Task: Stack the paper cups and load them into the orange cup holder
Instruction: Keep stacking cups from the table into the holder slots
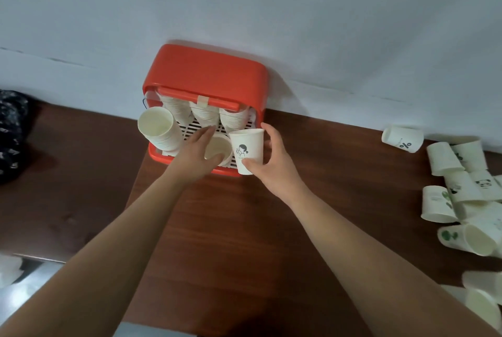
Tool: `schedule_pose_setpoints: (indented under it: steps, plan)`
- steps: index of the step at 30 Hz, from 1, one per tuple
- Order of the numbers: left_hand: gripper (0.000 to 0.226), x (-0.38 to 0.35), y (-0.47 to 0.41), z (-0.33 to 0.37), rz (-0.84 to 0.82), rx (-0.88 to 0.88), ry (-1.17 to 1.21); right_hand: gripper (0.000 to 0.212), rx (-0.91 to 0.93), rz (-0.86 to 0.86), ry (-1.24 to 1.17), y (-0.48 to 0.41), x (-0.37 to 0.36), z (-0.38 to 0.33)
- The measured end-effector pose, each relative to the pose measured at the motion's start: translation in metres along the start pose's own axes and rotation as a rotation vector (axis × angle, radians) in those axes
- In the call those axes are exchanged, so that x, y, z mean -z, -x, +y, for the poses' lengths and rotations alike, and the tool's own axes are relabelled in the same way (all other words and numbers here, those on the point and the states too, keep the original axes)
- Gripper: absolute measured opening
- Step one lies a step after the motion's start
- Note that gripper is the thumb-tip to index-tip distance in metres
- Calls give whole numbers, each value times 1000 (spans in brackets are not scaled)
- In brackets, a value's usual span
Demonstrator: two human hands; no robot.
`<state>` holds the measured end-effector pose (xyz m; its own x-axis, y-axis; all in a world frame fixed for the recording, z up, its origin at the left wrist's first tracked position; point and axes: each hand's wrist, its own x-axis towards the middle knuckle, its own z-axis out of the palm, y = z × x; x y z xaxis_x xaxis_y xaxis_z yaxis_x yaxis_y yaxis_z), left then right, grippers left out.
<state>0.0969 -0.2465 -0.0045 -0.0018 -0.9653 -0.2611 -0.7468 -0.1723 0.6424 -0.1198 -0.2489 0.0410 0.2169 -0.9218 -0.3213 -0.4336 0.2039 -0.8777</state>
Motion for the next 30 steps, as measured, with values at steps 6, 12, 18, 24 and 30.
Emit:
schedule_pose_setpoints:
  steps: [6, 12, 18, 24, 30]
  plan:
    - [46, 26, 22, 17, 26, -59, 566, 83, 106, -16, 10, -14, -26, -11]
    - [51, 31, 21, 18, 44, -50, 729, 72, 175, -9, 31, -22, -45, -14]
    - [60, 26, 16, -9, 17, -62, 737, 58, 149, -65, -24, -33, -53, -10]
    - [63, 7, 12, -29, -33, -37, 449, 58, 118, -66, 178, -37, -60, 15]
    - [65, -4, 11, -38, 26, -16, 292, 64, 67, -95, 293, -41, -71, 20]
